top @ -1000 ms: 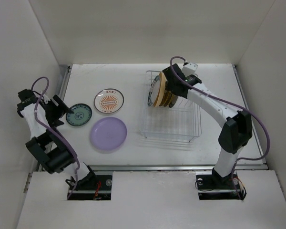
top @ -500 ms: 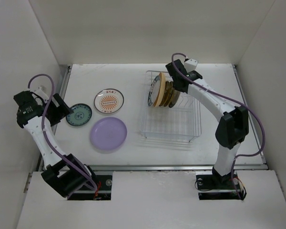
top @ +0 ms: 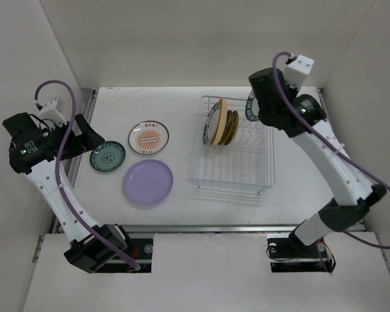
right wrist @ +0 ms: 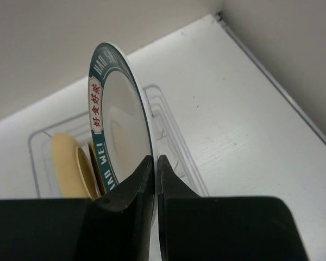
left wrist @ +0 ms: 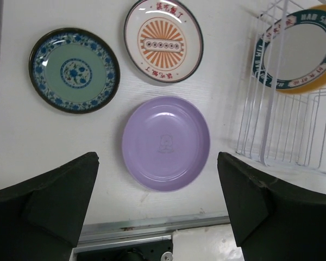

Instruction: Unload the plates from the dish rack

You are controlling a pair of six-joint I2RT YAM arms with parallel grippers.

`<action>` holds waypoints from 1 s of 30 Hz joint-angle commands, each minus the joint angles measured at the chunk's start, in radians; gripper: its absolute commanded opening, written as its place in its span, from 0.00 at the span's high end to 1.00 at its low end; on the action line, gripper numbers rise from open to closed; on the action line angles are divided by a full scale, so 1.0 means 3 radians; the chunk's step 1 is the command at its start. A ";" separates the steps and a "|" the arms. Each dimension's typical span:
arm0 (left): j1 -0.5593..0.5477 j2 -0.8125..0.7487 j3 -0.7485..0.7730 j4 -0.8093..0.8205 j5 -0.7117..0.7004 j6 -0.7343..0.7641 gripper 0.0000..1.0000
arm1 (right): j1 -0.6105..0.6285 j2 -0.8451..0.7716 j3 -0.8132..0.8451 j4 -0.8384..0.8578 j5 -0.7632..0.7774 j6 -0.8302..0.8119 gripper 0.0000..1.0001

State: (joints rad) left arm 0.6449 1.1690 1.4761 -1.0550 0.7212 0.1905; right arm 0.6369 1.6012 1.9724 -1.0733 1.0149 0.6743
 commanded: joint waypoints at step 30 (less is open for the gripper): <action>-0.2221 0.2019 0.1216 0.0249 -0.0083 0.0030 0.06 | 0.0147 0.0221 -0.1124 0.3107 -0.3357 -0.0581 1.00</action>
State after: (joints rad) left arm -0.0158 1.7401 1.8648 -1.0298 0.7216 0.2005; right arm 0.6922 1.6714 1.6344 -0.3267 0.1158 0.4965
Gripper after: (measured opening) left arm 0.942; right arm 0.089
